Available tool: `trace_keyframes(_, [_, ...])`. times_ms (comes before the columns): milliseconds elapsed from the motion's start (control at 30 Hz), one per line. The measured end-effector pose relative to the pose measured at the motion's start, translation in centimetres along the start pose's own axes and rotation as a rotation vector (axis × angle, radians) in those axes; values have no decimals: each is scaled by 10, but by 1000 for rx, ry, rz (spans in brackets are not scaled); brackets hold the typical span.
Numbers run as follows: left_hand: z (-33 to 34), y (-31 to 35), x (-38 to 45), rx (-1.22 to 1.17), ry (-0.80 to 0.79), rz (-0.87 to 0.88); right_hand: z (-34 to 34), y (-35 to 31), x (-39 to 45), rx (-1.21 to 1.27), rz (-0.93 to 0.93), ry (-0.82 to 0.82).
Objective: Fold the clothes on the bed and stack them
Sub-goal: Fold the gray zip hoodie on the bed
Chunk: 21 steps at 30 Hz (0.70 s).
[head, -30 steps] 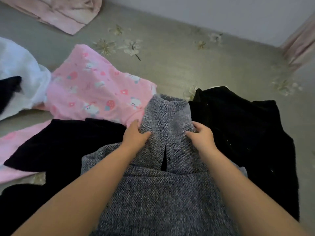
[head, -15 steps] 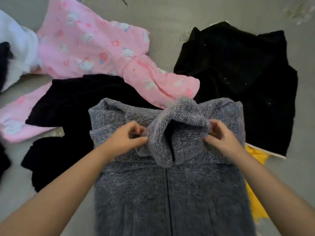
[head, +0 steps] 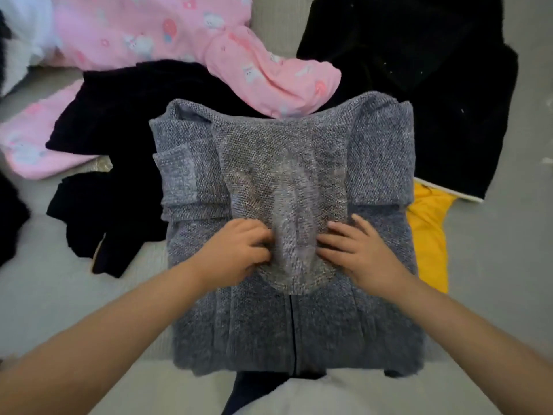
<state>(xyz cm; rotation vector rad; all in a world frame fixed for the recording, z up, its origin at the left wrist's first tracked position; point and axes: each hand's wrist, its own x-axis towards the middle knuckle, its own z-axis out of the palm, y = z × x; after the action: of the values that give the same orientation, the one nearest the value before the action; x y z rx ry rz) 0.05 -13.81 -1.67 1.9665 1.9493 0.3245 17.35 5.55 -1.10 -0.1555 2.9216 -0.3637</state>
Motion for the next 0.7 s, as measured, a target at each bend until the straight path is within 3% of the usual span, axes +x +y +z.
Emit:
trace_keyframes(100, [49, 15, -24, 135, -444, -220, 44, -24, -18, -104, 112, -419])
trace_keyframes(133, [59, 18, -28, 147, -559, -308, 58, -26, -23, -58, 196, -486])
trace_keyframes(200, [72, 24, -30, 199, -644, -381, 71, -27, -22, -10, 289, -549])
trace_keyframes(300, [79, 45, -29, 161, -492, -490, 74, -28, -30, 70, 323, -417])
trace_keyframes(400, [86, 83, -35, 83, -116, -485, 69, -33, -65, 87, 280, -29])
trace_keyframes(467, [105, 115, -45, 80, 33, -416, 81, -37, -104, -5, 233, 213])
trace_keyframes(567, [146, 171, -52, 54, 9, -420, 108, -42, -172, -68, 306, 236])
trace_keyframes(700, [189, 230, -45, 13, -146, -526, 131, -44, -243, 93, 784, 47])
